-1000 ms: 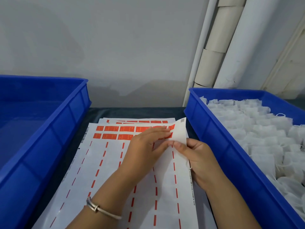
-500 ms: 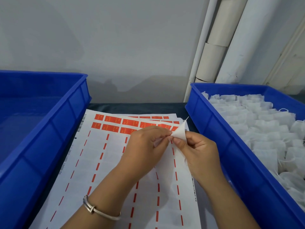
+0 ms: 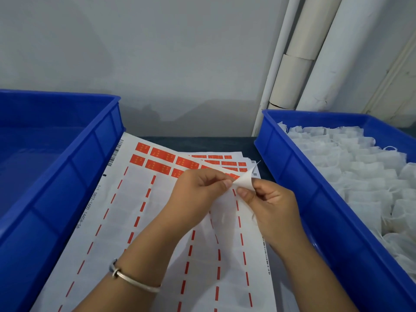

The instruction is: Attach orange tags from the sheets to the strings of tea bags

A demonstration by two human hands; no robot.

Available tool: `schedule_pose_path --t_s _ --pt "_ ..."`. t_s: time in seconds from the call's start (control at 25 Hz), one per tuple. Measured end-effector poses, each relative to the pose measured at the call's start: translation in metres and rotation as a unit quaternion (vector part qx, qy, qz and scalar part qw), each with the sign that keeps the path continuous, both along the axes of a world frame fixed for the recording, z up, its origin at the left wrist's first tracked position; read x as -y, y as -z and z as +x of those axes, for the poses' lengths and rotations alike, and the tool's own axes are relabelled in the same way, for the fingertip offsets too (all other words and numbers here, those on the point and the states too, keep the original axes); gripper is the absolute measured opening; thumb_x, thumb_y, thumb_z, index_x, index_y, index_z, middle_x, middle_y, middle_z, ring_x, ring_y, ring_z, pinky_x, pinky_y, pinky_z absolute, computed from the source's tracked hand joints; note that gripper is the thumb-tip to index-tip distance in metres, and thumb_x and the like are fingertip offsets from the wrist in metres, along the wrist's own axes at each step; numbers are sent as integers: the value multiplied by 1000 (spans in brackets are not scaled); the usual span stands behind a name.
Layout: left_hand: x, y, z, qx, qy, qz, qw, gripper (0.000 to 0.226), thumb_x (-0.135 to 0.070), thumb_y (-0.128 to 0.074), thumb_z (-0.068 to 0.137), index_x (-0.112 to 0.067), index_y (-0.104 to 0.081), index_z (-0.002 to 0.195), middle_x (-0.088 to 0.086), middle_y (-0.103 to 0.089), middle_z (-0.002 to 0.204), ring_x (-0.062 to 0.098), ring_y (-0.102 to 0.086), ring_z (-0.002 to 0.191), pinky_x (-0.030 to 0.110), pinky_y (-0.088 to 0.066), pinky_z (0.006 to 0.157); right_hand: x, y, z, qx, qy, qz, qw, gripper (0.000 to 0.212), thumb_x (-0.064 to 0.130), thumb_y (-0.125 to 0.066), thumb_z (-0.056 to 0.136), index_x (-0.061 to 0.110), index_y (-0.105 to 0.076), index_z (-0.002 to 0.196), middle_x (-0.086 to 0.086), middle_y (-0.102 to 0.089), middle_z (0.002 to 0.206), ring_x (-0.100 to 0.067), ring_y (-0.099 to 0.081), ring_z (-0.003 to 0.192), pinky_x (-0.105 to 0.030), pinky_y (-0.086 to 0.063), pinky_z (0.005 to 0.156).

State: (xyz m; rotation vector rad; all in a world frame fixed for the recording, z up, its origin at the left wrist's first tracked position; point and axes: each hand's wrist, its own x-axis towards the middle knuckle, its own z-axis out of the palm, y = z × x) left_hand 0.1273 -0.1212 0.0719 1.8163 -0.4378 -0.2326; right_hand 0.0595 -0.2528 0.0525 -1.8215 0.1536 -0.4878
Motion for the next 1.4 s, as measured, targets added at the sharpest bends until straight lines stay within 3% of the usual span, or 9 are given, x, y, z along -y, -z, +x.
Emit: schedule_pose_path --t_s 0.16,0.32,0.44,0.6,0.8,0.88,0.96,1.2,1.4 --pt "-2 -3 2 -18 -14 -33 999 20 -30 -65 82 -38 -65 64 -26 -64 67 1 -63 70 2 -44 50 2 1 0 -6 4 13 1000 12 24 -65 82 35 -68 86 20 -72 81 -7 -69 67 -17 -54 54" --pt "-6 -9 -1 45 9 -4 999 19 -30 -72 75 -43 -63 64 -33 -60 66 -10 -61 74 1 -43 52 2 -1 0 -8 6 29 1000 8 32 -65 77 34 -69 84 16 -73 82 -9 -70 69 -20 -56 56" --pt "-7 -11 -4 125 20 38 991 22 -30 -72 76 -46 -60 68 -35 -55 73 -7 -60 74 -2 -42 57 0 -3 -2 1 4 27 1000 17 42 -61 68 36 -68 83 16 -72 82 -9 -70 70 -20 -56 56" --pt "-8 -11 -4 157 23 56 986 16 -30 -65 82 -43 -57 79 -35 -50 80 -5 -56 76 -3 -40 58 1 -2 -2 -3 0 31 1000 18 41 -61 68 36 -67 83 18 -72 83 -9 -70 70 -19 -56 56" --pt "-5 -8 2 183 11 96 978 22 -33 -57 88 -42 -48 70 -27 -43 95 0 -49 83 -1 -35 60 1 -1 -2 -7 3 42 999 15 37 -63 71 33 -69 85 14 -74 86 -11 -71 72 -23 -58 59" --pt "-4 -6 5 171 -13 98 980 21 -34 -53 90 -40 -45 71 -22 -41 103 4 -46 89 5 -34 68 1 -1 -2 -6 6 51 999 6 31 -65 76 34 -70 79 12 -74 83 -13 -71 70 -27 -59 59" --pt "-4 -3 8 155 -39 101 982 21 -34 -50 92 -38 -44 72 -18 -44 102 6 -47 88 10 -34 71 2 0 -1 -5 9 58 998 18 22 -66 82 36 -72 71 10 -74 80 -13 -71 69 -26 -59 57" --pt "-9 -1 19 66 -120 63 989 15 -32 -45 95 -33 -48 80 -22 -48 79 4 -52 70 7 -34 53 10 3 1 -14 35 90 995 16 18 -66 82 31 -71 77 9 -74 82 -12 -72 72 -21 -56 55" --pt "-18 -5 29 -67 -176 -80 979 18 -30 -46 95 -31 -53 79 -11 -62 84 11 -65 80 25 -55 70 15 6 5 -48 91 67 992 13 22 -59 90 28 -65 80 15 -71 73 -5 -68 61 -17 -51 47"
